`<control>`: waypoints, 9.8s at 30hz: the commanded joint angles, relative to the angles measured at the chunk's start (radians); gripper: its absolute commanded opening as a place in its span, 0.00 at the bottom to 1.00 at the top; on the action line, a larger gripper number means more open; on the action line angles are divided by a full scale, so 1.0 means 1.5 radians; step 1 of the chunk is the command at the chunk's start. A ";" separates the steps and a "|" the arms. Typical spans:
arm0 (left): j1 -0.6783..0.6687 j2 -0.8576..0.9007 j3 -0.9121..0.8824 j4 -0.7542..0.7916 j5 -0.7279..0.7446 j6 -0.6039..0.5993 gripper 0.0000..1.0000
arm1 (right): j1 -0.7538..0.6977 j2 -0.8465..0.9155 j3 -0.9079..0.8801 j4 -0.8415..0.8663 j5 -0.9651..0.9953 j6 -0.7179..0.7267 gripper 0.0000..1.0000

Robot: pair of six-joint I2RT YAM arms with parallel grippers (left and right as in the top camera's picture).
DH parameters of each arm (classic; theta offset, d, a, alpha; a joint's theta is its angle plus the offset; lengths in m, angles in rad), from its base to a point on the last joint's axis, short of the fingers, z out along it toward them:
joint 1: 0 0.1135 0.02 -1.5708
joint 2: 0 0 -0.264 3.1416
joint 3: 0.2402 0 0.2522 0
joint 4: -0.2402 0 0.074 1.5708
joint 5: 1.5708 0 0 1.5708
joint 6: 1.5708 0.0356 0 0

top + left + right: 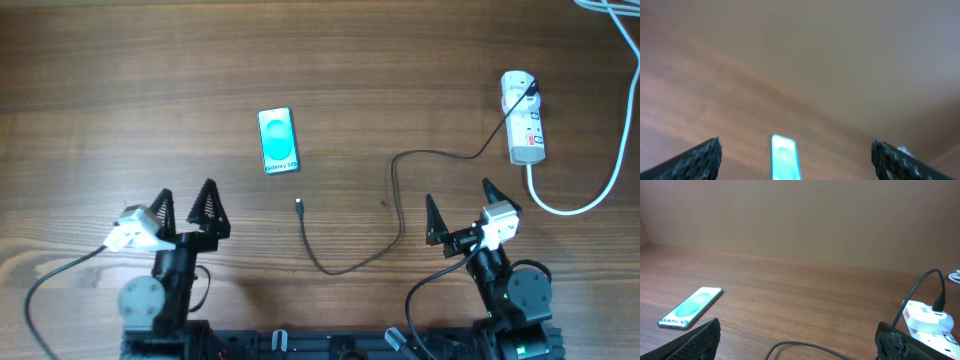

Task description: Plug charger to phone and switch on socket

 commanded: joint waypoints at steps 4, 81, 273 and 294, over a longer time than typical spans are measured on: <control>-0.003 0.326 0.549 -0.281 0.053 0.076 1.00 | 0.003 0.003 -0.001 0.001 0.006 -0.007 1.00; -0.262 1.474 0.986 -0.623 -0.003 0.060 1.00 | 0.003 0.003 -0.001 0.001 0.006 -0.008 1.00; -0.173 1.379 0.878 -0.614 0.619 0.324 0.76 | 0.201 1.137 0.643 -0.235 -0.340 0.341 0.47; -0.161 1.379 0.878 -0.612 0.578 0.326 0.95 | 0.196 1.137 0.641 -0.219 -0.373 0.346 0.04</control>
